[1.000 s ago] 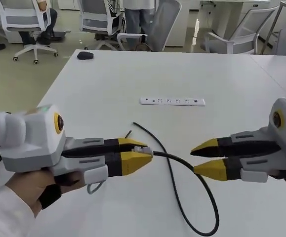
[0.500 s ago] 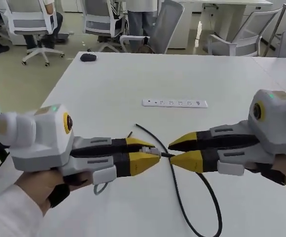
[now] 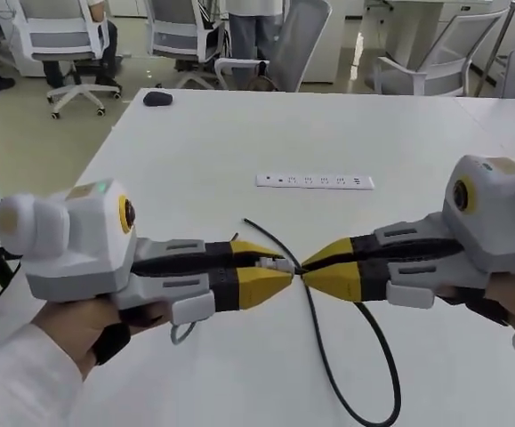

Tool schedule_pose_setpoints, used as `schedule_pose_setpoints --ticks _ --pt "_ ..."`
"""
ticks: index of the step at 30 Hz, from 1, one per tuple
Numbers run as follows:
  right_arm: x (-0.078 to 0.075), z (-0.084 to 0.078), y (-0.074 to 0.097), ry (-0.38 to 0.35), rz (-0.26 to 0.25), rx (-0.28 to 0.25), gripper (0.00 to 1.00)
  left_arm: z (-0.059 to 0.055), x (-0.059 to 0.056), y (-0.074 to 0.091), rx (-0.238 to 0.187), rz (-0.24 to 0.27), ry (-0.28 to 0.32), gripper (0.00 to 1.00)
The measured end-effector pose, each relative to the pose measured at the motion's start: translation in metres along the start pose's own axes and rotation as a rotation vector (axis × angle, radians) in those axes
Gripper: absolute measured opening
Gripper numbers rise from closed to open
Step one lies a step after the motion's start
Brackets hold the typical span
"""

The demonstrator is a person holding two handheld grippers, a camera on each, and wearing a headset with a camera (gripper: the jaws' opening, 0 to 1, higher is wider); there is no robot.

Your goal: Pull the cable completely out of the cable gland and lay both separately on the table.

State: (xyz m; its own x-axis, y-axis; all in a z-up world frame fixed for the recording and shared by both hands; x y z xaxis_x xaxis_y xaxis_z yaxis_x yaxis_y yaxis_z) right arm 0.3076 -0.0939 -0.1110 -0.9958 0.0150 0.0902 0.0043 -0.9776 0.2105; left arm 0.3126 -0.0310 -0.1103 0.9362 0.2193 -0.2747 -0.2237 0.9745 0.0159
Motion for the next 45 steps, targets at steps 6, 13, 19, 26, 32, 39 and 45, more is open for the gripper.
schedule_pose_setpoints --ticks 6,13,19,26,32,39,45 --pt "0.000 -0.004 0.000 0.023 0.001 0.026 0.03 -0.002 0.000 -0.001 0.014 0.001 -0.011 0.16" --pt "-0.006 -0.017 0.010 0.037 -0.030 0.082 0.03 -0.004 0.006 0.005 0.010 0.021 -0.001 0.16" --pt "-0.011 -0.033 0.018 0.026 -0.049 0.117 0.03 -0.006 0.007 0.005 0.014 0.028 0.001 0.16" --pt "-0.019 -0.058 0.034 0.004 -0.095 0.194 0.03 -0.009 0.010 0.008 0.022 0.037 0.005 0.16" --pt "-0.025 -0.073 0.049 -0.020 -0.134 0.222 0.03 -0.010 0.011 0.010 0.015 0.043 0.017 0.16" --pt "-0.028 -0.081 0.057 -0.030 -0.164 0.236 0.03 -0.009 0.010 0.009 0.008 0.042 0.023 0.16" --pt "-0.028 -0.085 0.058 -0.028 -0.168 0.250 0.03 -0.011 0.008 0.007 0.014 0.036 0.036 0.16"
Point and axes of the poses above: the centre of the closed fingertips' face, and the gripper's own axes: y roughly backward along the fingers, x roughly to its left, z roughly out of its top, the point moved 3 cm from there along y, roughly backward along the fingers, and after that the axes turned 1 degree about x, right-handed, at the moved point
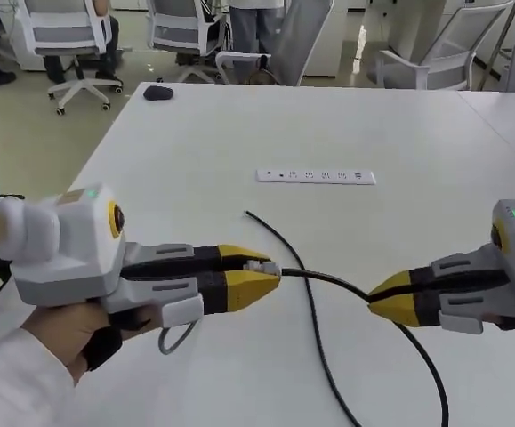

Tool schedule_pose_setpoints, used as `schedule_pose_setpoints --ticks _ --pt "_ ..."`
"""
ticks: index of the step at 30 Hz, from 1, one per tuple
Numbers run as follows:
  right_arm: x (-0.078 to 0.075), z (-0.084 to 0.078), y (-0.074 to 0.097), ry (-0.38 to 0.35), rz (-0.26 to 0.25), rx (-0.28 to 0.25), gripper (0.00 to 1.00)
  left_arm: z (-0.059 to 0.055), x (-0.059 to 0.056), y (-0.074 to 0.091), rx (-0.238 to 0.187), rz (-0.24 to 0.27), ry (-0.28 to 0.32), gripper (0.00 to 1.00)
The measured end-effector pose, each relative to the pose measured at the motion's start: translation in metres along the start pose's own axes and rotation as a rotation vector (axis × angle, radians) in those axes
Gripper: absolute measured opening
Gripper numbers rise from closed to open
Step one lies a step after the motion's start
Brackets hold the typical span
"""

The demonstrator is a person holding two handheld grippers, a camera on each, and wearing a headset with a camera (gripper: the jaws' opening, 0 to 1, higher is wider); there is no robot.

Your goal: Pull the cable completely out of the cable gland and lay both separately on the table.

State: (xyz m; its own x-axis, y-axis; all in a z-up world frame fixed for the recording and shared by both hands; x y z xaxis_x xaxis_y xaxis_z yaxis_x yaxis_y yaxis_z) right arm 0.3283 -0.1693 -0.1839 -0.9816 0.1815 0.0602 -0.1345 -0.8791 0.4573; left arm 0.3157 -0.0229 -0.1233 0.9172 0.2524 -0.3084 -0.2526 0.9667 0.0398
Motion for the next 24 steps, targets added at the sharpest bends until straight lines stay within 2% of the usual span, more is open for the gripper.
schedule_pose_setpoints --ticks 5,10,14,17,20,24 --pt "0.001 0.003 0.002 -0.011 0.002 -0.008 0.04 0.002 0.002 0.000 -0.006 0.015 0.004 0.16" --pt "0.003 0.013 0.006 0.019 0.009 -0.025 0.04 0.005 0.004 0.000 -0.015 0.030 0.000 0.16" --pt "0.006 0.031 0.007 0.027 0.019 -0.067 0.10 0.005 0.004 -0.003 -0.012 0.028 -0.006 0.16" --pt "0.010 0.047 0.004 0.061 0.032 -0.098 0.11 0.004 0.002 -0.007 0.001 0.018 -0.014 0.16" --pt "0.017 0.065 -0.001 0.083 0.062 -0.138 0.14 0.004 0.000 -0.009 0.003 0.007 -0.014 0.16" --pt "0.025 0.082 -0.014 0.139 0.088 -0.153 0.14 0.004 -0.001 -0.011 0.003 0.000 -0.015 0.16"
Point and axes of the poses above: the centre of the closed fingertips' face, and the gripper's own axes: y roughly backward along the fingers, x roughly to its left, z roughly out of its top, the point moved 3 cm from there along y, roughly backward along the fingers, and after that the axes turned 1 degree about x, right-handed, at the moved point
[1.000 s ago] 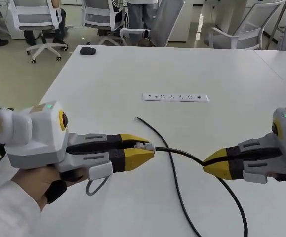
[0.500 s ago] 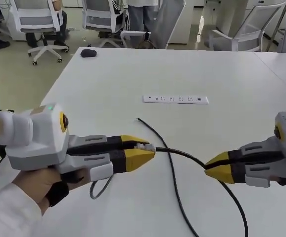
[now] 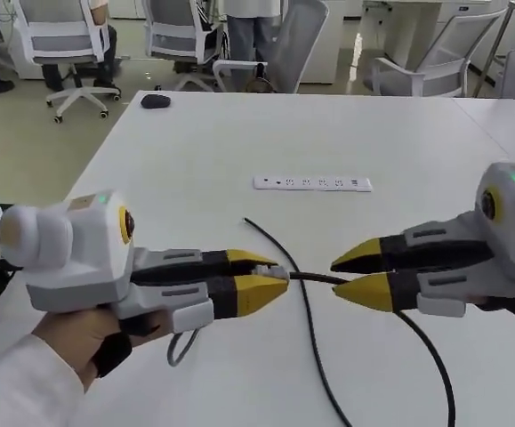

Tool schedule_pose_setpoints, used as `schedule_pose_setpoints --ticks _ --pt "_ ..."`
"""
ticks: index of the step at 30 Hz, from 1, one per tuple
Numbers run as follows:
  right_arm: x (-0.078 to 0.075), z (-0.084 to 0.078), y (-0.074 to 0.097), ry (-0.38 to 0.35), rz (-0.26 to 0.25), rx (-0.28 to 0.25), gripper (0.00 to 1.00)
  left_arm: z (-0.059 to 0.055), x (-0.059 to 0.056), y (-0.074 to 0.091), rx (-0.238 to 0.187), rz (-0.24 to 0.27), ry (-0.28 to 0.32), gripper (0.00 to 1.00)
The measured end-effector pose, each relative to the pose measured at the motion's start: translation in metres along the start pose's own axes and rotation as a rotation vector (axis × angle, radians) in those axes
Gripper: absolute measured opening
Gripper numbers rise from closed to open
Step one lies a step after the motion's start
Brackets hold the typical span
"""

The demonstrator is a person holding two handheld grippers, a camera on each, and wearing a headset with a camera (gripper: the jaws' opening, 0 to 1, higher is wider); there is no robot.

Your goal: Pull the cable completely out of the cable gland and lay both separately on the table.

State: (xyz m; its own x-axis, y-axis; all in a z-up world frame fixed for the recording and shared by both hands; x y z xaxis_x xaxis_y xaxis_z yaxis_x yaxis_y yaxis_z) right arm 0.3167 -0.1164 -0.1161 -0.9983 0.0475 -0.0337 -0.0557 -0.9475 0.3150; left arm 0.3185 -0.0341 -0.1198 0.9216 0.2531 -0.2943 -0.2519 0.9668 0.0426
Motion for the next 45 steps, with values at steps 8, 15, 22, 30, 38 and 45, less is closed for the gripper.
schedule_pose_setpoints --ticks 8,15,22,30,38,45 --pt "0.002 0.007 -0.019 0.041 0.040 0.000 0.12 -0.001 -0.004 0.002 0.004 -0.006 0.008 0.16" --pt "0.006 0.009 -0.025 0.048 0.073 -0.004 0.10 -0.002 -0.005 0.003 0.011 -0.007 0.000 0.16" --pt "0.009 0.009 -0.027 0.038 0.086 -0.013 0.04 -0.002 -0.004 0.004 0.013 -0.003 0.000 0.16" --pt "0.009 0.010 -0.026 0.043 0.082 -0.020 0.04 -0.001 -0.005 0.003 0.008 -0.002 -0.002 0.16" --pt "0.007 0.007 -0.022 0.037 0.070 -0.018 0.03 -0.001 -0.003 0.005 0.012 0.005 -0.005 0.16" --pt "0.006 0.001 -0.015 0.032 0.061 -0.008 0.03 -0.003 -0.003 0.008 0.018 0.014 -0.008 0.16"
Point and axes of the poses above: the centre of the closed fingertips' face, and the gripper's own axes: y roughly backward along the fingers, x roughly to its left, z roughly out of its top, the point moved 3 cm from there along y, roughly backward along the fingers, and after that the axes turned 1 degree about x, right-handed, at the moved point
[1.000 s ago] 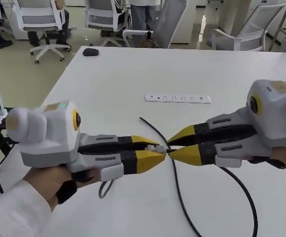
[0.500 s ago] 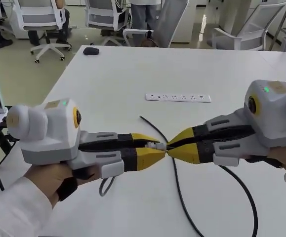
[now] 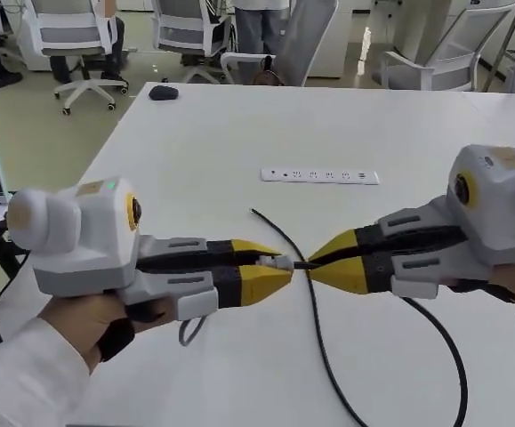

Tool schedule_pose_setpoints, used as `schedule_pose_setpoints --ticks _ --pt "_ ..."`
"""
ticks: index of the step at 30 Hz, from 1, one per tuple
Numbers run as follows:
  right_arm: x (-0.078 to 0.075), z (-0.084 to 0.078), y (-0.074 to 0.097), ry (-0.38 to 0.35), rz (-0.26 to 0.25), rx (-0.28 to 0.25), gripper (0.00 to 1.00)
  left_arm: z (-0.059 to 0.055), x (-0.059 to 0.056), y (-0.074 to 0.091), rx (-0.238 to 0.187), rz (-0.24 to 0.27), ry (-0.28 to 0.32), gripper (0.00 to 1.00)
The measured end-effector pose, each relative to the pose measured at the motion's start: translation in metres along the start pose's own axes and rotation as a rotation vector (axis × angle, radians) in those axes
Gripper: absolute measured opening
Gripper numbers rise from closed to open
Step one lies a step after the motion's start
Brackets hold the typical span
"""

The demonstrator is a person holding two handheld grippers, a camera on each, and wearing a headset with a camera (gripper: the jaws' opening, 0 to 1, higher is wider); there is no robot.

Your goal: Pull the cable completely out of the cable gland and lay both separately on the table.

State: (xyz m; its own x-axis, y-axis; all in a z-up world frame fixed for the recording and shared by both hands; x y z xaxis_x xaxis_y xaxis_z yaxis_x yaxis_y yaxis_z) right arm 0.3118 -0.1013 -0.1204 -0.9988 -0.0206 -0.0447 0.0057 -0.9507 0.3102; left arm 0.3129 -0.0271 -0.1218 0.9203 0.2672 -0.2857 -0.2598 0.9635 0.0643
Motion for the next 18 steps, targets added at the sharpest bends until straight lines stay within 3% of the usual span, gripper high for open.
schedule_pose_setpoints --ticks 8,18 --pt "-0.003 -0.010 0.013 -0.025 -0.033 0.012 0.03 0.000 0.004 0.008 -0.005 0.020 0.003 0.16" --pt "-0.006 -0.036 0.031 -0.068 -0.074 0.057 0.03 -0.001 0.007 0.014 -0.009 0.039 0.009 0.16"
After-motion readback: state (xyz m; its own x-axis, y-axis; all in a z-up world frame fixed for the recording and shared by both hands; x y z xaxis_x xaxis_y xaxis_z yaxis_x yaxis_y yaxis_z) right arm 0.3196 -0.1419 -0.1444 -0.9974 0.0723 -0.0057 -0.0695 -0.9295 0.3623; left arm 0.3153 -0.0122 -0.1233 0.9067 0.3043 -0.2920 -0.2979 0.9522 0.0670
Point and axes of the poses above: the centre of the closed fingertips' face, and the gripper's own axes: y roughly backward along the fingers, x roughly to its left, z roughly out of its top, the point moved 3 cm from there along y, roughly backward along the fingers, and after that the axes turned 1 degree about x, right-handed, at the moved point
